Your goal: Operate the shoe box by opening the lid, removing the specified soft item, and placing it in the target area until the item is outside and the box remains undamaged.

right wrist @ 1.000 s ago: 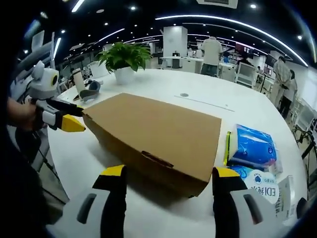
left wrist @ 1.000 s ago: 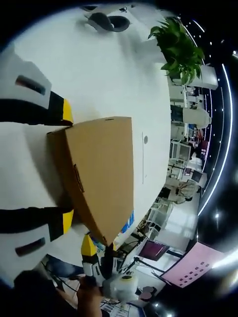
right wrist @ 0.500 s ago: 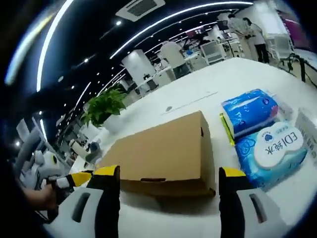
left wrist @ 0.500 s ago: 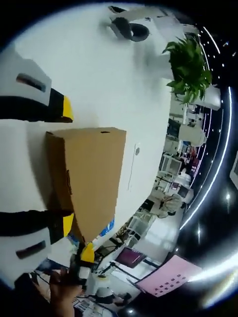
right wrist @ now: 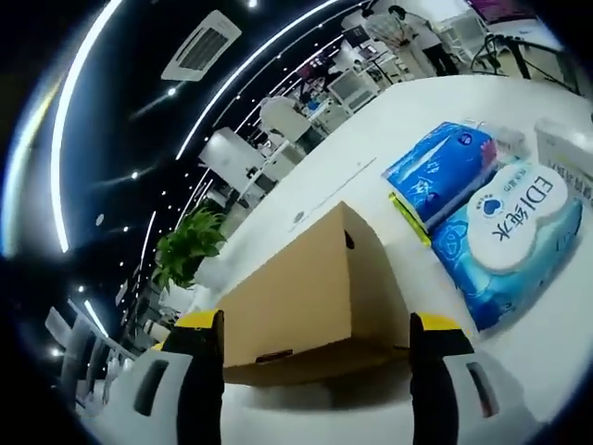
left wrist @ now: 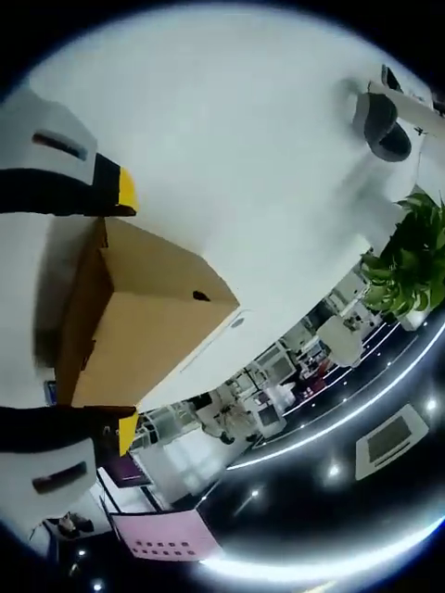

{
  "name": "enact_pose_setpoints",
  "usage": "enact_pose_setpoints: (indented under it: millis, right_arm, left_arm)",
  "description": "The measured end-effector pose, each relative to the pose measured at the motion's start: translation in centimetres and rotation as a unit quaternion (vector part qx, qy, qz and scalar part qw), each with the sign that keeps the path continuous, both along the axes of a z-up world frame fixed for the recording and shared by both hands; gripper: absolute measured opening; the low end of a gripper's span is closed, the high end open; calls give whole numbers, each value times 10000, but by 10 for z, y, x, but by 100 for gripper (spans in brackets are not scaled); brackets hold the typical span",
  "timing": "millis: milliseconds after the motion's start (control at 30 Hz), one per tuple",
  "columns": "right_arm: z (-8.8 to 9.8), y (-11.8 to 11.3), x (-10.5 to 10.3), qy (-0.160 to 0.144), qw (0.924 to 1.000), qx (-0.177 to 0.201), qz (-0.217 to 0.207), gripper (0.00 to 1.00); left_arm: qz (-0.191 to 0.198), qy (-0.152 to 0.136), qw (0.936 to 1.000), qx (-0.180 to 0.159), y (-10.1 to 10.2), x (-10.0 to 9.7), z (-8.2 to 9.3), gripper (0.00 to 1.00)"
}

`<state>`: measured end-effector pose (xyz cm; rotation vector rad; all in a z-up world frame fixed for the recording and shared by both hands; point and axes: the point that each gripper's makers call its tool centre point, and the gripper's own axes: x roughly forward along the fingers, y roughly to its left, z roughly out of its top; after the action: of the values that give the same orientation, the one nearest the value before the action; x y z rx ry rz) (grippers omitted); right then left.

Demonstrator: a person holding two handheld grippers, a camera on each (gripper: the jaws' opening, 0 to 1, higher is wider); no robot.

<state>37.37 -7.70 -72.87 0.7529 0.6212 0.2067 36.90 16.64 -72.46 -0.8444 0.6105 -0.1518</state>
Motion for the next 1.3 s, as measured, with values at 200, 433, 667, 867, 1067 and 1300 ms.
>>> enact_pose_setpoints:
  millis: [200,433,667,867,1067,1300]
  right_arm:
    - [-8,-2,-1,147,9994,257,-187,79]
    - [-15,0,-2,223,9994,221,-164,71]
    - [-20,-1,-2,257,9996,70,-114,66]
    - [-22,0,-3,246,9997,-61,-37,64]
    - [-24,0,-2,215,9996,-166,3,63]
    - [-27,1,-3,222,9989,-391,143,60]
  left_arm:
    - [-41,166,9998,-64,-9,-4,-14,87]
    - [-21,351,9992,-180,-11,-9,-25,85]
    - [-174,349,9992,-71,-15,-9,-29,81]
    - [-178,444,9989,-24,-12,-9,-34,76]
    - [-211,435,9988,51,-11,-10,-36,74]
    - [-375,434,9981,205,-11,-10,-40,72]
